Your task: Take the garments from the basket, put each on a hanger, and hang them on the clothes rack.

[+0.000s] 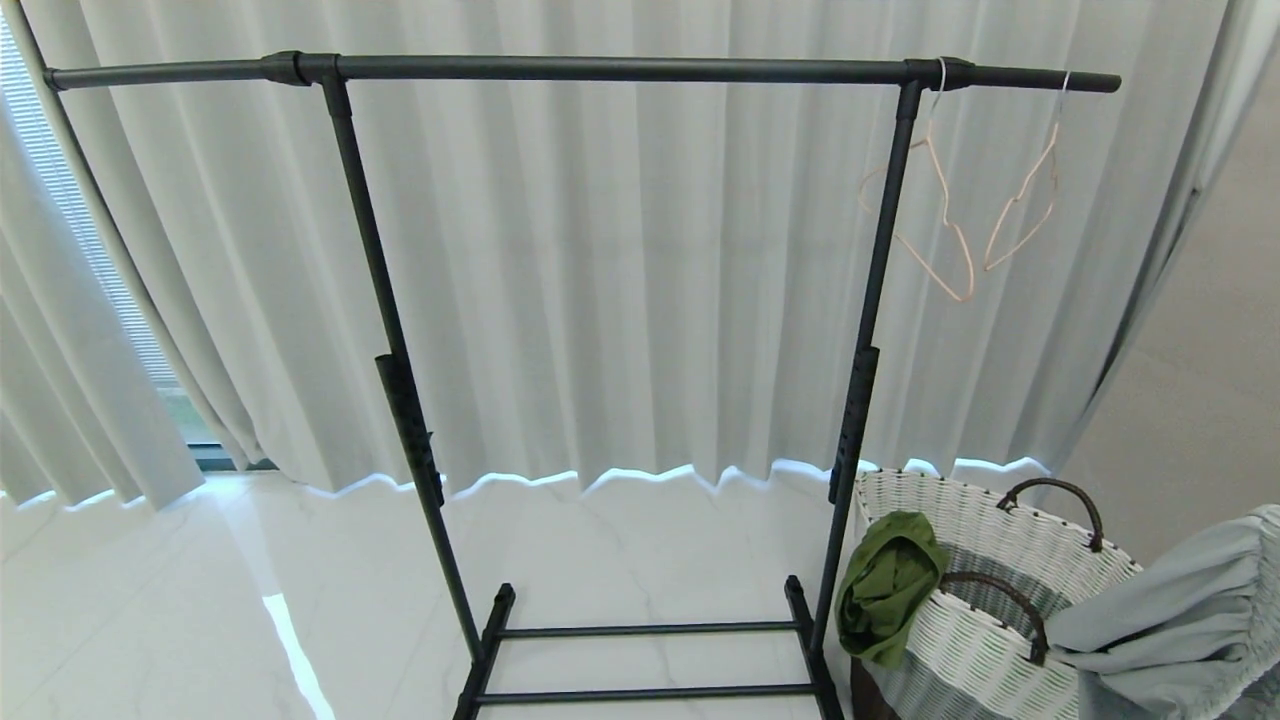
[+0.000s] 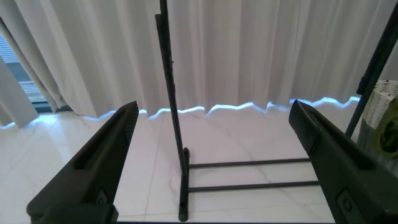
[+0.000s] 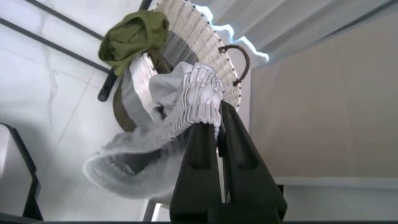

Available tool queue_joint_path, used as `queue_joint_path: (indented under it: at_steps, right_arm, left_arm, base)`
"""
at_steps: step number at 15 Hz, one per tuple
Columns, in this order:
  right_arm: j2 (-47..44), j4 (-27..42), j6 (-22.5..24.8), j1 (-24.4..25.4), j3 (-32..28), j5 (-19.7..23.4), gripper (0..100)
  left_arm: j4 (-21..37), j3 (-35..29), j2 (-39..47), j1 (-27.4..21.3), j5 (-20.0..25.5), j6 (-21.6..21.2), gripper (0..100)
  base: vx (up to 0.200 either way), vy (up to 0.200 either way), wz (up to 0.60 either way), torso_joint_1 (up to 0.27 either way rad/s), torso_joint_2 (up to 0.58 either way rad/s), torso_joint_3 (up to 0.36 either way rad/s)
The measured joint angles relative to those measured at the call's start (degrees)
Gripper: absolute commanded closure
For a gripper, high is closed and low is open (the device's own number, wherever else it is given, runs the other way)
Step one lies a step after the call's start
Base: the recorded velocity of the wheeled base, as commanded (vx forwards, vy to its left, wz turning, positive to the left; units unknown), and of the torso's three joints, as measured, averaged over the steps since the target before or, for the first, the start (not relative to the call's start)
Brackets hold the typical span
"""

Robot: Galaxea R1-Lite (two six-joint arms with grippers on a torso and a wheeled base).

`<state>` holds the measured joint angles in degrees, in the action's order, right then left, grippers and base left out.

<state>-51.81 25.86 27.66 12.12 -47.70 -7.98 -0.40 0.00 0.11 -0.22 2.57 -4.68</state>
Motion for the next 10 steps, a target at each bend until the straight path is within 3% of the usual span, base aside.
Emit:
queue_joint_path:
  at_steps: [10]
  right_arm:
    - [0.24,0.13,-0.45,-0.02,-1.79,0.05,100]
  left_arm:
    - [-1.94,-0.38,0.05,-0.09,0.24,0.12,0]
  base:
    - [0.000,0.000,0.00,0.000,0.00,0.000]
